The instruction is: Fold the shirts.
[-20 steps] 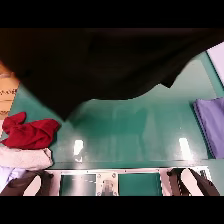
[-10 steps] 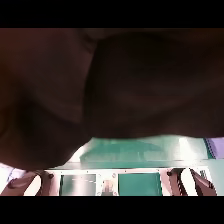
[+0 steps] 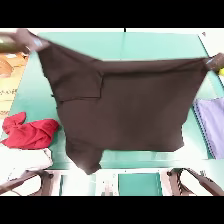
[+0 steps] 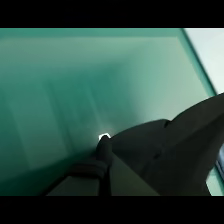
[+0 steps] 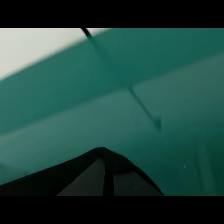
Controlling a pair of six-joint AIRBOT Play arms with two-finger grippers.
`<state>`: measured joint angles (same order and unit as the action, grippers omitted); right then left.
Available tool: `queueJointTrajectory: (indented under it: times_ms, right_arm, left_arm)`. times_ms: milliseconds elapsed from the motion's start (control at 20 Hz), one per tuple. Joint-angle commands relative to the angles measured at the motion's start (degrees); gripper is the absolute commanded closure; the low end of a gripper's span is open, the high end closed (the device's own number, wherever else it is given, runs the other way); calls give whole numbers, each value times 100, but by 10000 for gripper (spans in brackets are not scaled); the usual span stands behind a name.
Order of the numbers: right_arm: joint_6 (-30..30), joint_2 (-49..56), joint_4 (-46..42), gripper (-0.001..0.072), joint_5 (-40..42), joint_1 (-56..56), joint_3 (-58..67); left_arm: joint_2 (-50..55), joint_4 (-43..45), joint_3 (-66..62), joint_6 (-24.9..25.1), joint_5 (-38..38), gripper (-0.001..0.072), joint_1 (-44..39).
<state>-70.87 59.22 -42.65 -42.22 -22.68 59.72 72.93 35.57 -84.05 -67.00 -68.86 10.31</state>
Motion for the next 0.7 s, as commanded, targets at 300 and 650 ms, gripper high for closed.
queueJointTrajectory:
  times_ms: [300, 650]
  right_arm:
    - [35, 4024, 737, 688, 24, 472, 2050]
    - [-264, 4671, 728, 688, -229, 472, 3585]
  left_arm:
    - [2293, -1648, 717, 1274, 2094, 686, 4]
    - [2326, -1617, 83, 1351, 2581, 687, 4]
